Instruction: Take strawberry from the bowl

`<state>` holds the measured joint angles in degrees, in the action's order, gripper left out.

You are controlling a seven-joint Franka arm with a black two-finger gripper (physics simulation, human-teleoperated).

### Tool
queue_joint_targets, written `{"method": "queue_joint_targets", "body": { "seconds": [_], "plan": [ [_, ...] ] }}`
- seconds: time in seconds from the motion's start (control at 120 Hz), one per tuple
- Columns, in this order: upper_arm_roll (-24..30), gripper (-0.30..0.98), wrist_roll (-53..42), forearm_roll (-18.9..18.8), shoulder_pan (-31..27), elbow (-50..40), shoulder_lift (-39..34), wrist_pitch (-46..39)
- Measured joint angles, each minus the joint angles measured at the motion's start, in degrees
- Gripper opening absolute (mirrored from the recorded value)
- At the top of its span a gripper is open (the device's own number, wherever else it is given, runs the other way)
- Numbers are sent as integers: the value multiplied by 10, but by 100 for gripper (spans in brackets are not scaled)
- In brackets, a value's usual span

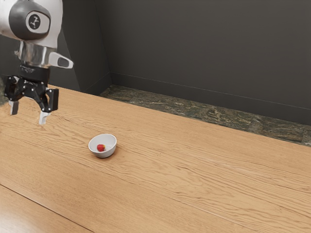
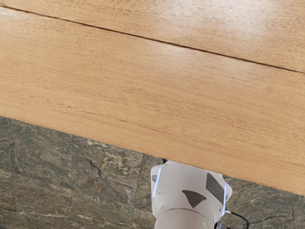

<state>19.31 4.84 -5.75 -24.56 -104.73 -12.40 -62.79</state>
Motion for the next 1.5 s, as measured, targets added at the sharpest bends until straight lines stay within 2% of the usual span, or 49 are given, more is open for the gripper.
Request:
{"method": "queue_joint_targets", "body": {
  "seconds": [0.117,0.217,0.333,0.492,0.6,0.758,0.867,1.117,1.275,1.5],
  "plan": [
    [4,68,-22,11,-11,14,49,-129],
    [-4,66,-37,-3,-31,47,179,-242],
    [-51,41,-62,-37,37,99,300,-334],
    [-62,40,-96,-47,67,132,387,-424],
    [-74,37,-115,-20,65,133,405,-463],
    [-78,35,-136,25,64,71,383,-513],
    [-90,35,-145,62,65,59,386,-558],
    [-105,34,-99,128,63,26,387,-603],
    [-122,34,-62,146,69,25,388,-618],
    [-133,34,-10,149,78,23,400,-642]
  ]
}}
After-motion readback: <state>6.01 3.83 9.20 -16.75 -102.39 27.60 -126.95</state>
